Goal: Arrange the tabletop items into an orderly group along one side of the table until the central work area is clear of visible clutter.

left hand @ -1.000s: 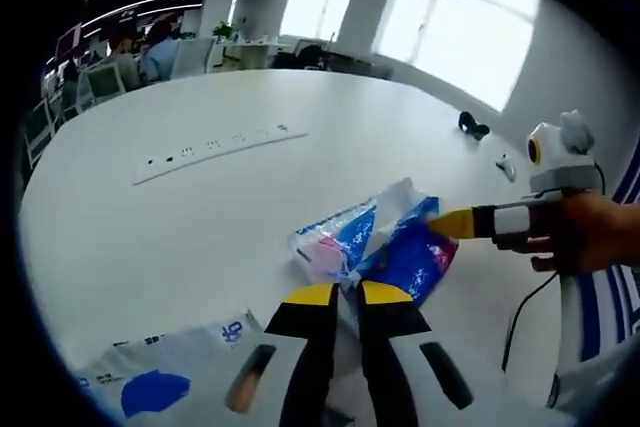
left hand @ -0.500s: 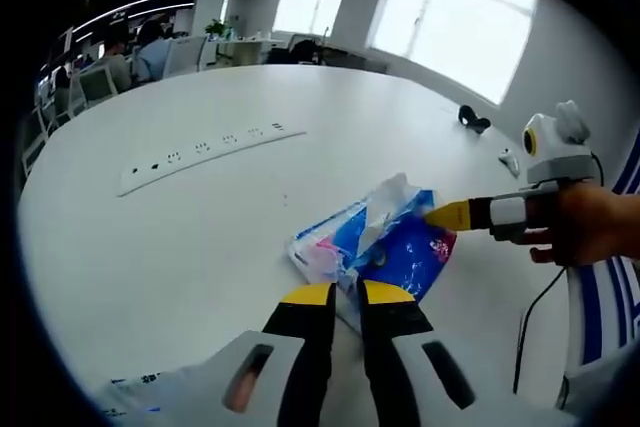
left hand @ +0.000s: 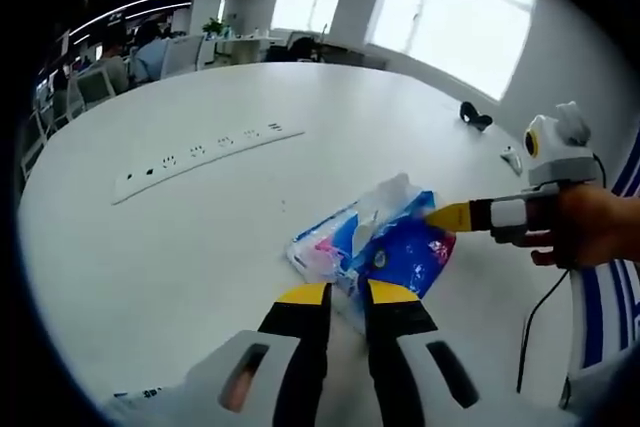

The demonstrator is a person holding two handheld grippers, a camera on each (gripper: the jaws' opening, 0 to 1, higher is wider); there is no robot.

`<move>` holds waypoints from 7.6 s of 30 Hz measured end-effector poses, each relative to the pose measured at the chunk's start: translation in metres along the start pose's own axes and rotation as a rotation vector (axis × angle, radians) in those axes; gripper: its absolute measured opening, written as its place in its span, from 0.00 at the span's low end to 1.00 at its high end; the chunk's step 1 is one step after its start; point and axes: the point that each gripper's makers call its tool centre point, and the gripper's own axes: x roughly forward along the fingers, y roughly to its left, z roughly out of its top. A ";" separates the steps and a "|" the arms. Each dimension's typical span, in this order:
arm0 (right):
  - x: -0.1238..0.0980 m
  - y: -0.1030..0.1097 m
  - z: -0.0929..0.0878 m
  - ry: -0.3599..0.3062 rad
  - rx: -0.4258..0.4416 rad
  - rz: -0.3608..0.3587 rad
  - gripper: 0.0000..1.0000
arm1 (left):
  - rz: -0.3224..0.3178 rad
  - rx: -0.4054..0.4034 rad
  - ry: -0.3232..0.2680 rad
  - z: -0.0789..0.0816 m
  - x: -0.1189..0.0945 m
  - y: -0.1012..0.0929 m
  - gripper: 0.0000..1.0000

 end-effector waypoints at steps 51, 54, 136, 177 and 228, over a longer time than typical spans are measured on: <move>-0.035 -0.002 0.017 -0.036 -0.139 -0.032 0.51 | 0.023 0.050 -0.053 0.008 -0.045 -0.005 0.56; -0.040 -0.001 0.012 -0.027 -0.161 -0.028 0.55 | 0.038 0.027 -0.069 0.007 -0.054 0.001 0.59; -0.031 0.167 -0.109 0.185 -0.444 0.243 0.85 | 0.281 -0.194 -0.131 -0.133 -0.222 0.102 0.99; 0.030 0.199 -0.112 0.267 -0.350 0.262 0.30 | 0.281 -0.264 -0.141 -0.119 -0.182 0.143 0.57; 0.029 0.174 -0.068 0.194 -0.330 0.227 0.00 | 0.377 -0.282 -0.129 -0.075 -0.167 0.149 0.02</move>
